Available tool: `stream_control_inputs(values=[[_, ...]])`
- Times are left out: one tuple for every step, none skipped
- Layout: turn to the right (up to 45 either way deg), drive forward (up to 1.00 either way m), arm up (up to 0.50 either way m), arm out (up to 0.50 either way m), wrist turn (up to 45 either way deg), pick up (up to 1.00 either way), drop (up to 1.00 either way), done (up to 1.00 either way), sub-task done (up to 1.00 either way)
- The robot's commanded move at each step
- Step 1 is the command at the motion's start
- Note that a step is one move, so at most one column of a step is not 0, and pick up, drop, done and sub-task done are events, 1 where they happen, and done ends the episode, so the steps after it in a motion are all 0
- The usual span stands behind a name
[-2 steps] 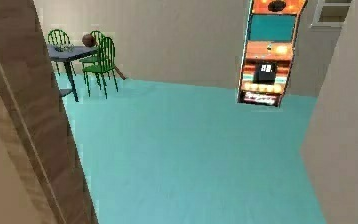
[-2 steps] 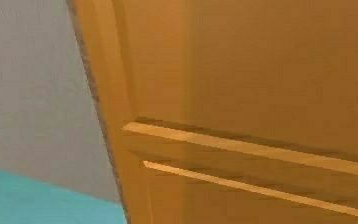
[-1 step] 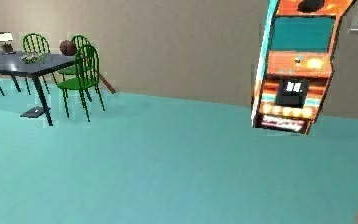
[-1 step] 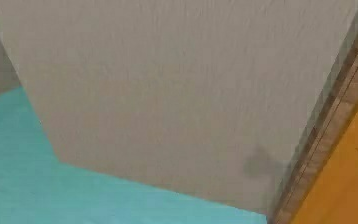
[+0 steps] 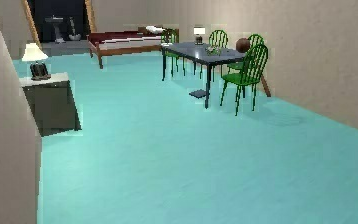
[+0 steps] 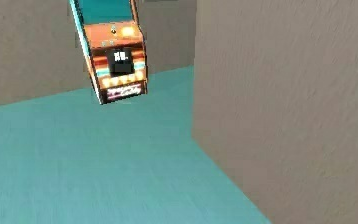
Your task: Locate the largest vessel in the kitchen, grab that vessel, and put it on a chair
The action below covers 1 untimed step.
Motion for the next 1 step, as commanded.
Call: stream_control_inputs(values=[[-18.0, 0.00, 0.00, 0.00, 0.0, 0.00, 0.00, 0.00, 0.00]])
